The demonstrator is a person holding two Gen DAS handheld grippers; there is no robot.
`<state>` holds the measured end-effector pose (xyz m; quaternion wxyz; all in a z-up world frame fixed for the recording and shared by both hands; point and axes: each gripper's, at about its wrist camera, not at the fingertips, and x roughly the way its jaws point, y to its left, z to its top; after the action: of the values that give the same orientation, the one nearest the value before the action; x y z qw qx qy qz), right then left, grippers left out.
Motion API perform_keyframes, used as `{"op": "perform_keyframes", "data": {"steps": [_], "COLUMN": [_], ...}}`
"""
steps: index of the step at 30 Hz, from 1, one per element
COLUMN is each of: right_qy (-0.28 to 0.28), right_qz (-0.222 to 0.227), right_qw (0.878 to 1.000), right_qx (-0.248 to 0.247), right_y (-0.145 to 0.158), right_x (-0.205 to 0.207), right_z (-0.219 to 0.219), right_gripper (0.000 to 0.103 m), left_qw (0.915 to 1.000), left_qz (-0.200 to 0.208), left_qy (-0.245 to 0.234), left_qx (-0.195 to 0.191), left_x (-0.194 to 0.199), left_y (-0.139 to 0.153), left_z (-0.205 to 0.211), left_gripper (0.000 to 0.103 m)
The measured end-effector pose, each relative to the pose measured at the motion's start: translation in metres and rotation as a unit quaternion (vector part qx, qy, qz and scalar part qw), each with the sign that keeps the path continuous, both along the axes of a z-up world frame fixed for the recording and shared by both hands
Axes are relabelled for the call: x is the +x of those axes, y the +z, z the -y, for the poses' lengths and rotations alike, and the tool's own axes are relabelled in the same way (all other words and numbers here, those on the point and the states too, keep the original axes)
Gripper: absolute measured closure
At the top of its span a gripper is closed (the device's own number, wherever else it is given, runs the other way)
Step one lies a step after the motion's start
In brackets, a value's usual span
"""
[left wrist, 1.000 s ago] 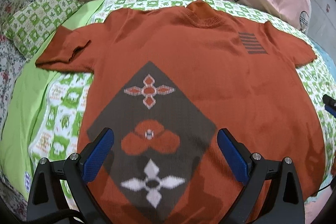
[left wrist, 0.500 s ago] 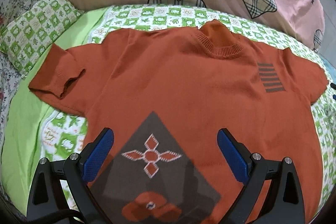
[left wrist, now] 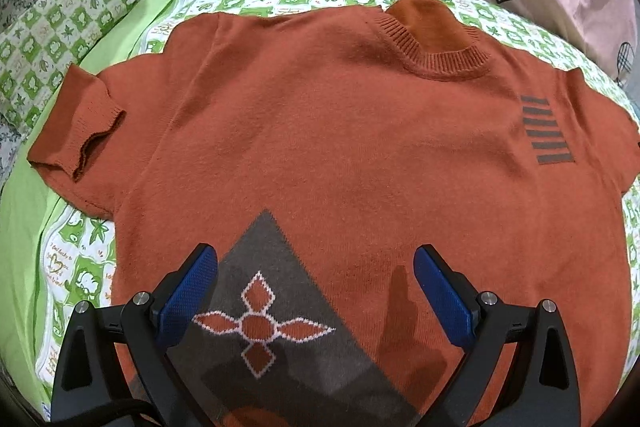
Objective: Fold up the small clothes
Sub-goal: 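Grasp the sweater's sleeve cuff with the right tool, then fold the held sleeve across the sweater body with the right tool, then release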
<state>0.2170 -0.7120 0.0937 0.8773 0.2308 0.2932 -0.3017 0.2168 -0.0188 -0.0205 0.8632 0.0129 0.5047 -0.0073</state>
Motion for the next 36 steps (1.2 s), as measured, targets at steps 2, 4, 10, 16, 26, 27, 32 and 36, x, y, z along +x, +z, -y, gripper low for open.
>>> {"op": "perform_keyframes", "data": {"steps": [2, 4, 10, 16, 26, 27, 32, 36], "right_qy": [0.024, 0.065, 0.252, 0.405, 0.513, 0.516, 0.513, 0.500], "right_qz": [0.001, 0.014, 0.046, 0.032, -0.033, -0.040, -0.079, -0.116], "right_qw": [1.000, 0.998, 0.967, 0.905, 0.830, 0.826, 0.816, 0.818], "right_qx": [-0.019, -0.024, 0.020, 0.124, 0.217, 0.226, 0.254, 0.260], "right_y": [0.010, 0.021, 0.038, 0.005, -0.088, -0.097, -0.137, -0.146], "right_x": [0.001, 0.002, 0.005, 0.023, 0.052, 0.056, 0.065, 0.065], "right_z": [-0.021, -0.051, -0.204, -0.358, -0.538, -0.546, -0.566, -0.564], "right_gripper": [0.096, 0.096, 0.096, 0.096, 0.096, 0.096, 0.093, 0.086], "left_qw": [1.0000, 0.9998, 0.9990, 0.9979, 0.9919, 0.9914, 0.9893, 0.9855], "left_qz": [0.006, 0.013, 0.031, 0.042, 0.037, 0.038, 0.035, 0.007], "left_qy": [-0.003, -0.001, 0.011, 0.027, 0.033, 0.028, -0.001, -0.026], "left_qx": [-0.005, -0.014, -0.031, -0.042, -0.117, -0.122, -0.142, -0.167], "left_x": [-0.002, -0.003, -0.016, -0.032, -0.049, -0.049, -0.032, -0.002], "left_y": [0.003, 0.008, 0.020, 0.027, 0.023, 0.023, 0.017, 0.001], "left_z": [-0.001, -0.004, -0.022, -0.055, -0.097, -0.096, -0.084, -0.068], "left_gripper": [0.004, 0.004, 0.004, 0.004, 0.004, 0.004, 0.004, 0.004]}}
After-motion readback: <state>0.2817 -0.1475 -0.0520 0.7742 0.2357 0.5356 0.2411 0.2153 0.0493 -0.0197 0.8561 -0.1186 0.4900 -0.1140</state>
